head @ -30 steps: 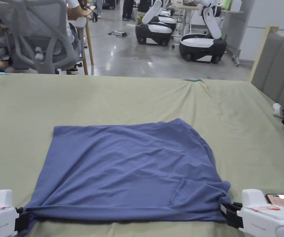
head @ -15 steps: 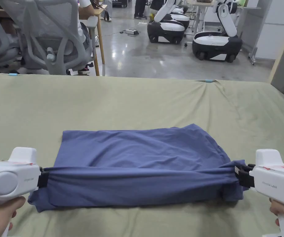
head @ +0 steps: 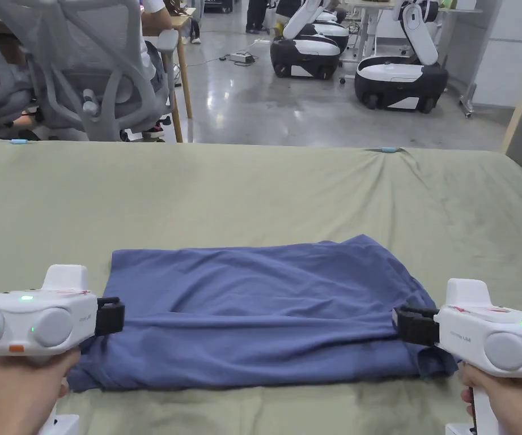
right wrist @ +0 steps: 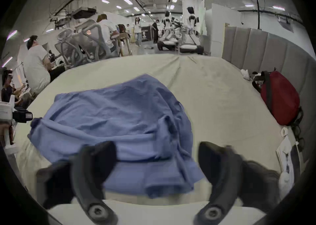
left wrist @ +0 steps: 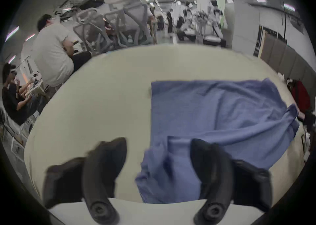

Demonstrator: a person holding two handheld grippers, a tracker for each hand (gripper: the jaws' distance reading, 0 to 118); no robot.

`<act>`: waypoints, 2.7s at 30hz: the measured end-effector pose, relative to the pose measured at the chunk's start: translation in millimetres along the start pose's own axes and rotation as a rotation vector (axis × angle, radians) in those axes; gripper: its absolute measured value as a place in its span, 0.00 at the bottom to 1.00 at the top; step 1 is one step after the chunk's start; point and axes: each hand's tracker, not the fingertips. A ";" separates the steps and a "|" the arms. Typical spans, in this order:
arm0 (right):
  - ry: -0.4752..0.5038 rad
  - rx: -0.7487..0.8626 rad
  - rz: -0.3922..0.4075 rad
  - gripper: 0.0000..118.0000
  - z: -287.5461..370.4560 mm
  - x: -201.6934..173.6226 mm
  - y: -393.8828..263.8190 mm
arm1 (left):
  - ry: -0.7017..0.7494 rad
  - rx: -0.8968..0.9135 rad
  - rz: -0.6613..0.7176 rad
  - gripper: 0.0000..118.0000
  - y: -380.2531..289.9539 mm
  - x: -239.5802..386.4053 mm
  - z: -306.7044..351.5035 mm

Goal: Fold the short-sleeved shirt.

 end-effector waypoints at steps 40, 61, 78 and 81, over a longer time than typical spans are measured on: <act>-0.068 0.172 0.084 0.00 101.7 -54.7 -64.8 | -0.060 -0.282 0.076 0.34 -59.1 -10.4 -33.5; -0.039 -0.161 -0.013 0.45 -47.5 13.2 -46.0 | -0.082 -0.191 0.020 0.07 -58.9 -4.0 -21.0; 0.046 -0.227 0.135 0.10 96.5 12.4 -72.0 | -0.214 -0.160 0.016 0.07 -77.3 -43.0 82.5; 0.050 -0.245 0.114 0.20 78.1 10.1 -95.0 | -0.200 -0.202 0.082 0.15 -103.7 -41.1 66.7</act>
